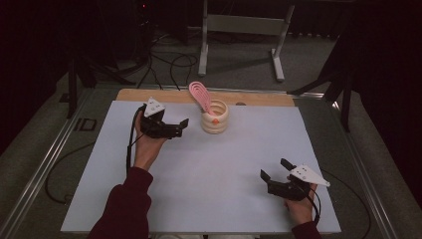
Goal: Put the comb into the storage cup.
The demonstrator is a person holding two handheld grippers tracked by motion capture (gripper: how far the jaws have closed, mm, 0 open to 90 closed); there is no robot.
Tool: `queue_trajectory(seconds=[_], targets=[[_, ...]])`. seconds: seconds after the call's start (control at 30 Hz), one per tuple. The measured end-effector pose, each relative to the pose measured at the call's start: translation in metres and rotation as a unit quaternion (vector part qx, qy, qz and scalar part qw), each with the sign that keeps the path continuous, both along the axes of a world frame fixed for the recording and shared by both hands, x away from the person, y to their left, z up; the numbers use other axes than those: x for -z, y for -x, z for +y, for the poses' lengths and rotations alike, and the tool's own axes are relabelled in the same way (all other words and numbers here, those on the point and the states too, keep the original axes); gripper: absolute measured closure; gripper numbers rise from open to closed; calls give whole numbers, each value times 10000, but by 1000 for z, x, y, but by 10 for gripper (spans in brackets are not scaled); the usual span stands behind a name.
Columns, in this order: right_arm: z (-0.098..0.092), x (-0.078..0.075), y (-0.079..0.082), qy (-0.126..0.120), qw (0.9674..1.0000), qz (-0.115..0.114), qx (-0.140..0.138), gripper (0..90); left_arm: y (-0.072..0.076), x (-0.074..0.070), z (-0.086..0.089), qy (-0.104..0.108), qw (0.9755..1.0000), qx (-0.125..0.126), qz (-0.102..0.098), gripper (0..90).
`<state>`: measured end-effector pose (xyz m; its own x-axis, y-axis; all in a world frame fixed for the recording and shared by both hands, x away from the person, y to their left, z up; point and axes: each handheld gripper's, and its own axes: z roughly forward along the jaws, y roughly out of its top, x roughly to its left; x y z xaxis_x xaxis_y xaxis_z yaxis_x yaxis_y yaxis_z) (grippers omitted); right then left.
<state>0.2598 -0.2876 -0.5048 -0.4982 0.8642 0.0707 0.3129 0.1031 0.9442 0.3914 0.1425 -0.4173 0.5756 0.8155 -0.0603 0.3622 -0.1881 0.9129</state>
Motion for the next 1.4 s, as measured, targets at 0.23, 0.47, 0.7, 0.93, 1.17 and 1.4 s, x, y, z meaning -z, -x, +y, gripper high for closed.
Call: queue_trajectory(seconds=[0.23, 0.47, 0.7, 0.93, 1.17, 1.4], targets=[[0, 0, 0, 17, 10000, 0, 1, 89, 9, 0, 7, 39, 10000, 46, -32, 3], [1, 1, 0, 33, 10000, -15, -5, 89, 21, 5, 16, 49, 9999, 93, 18, 3], [3, 1, 0, 53, 10000, -1, -7, 89, 27, 11, 24, 76, 9999, 99, 67, 3], [4, 1, 1, 77, 10000, -2, -1, 89, 35, 15, 30, 112, 9998, 113, 80, 3], [4, 1, 1, 82, 10000, 0, 1, 89, 43, 20, 37, 167, 9998, 76, 112, 3], [4, 1, 1, 89, 10000, -8, 3, 89, 52, 27, 45, 187, 9997, 51, 132, 3]])
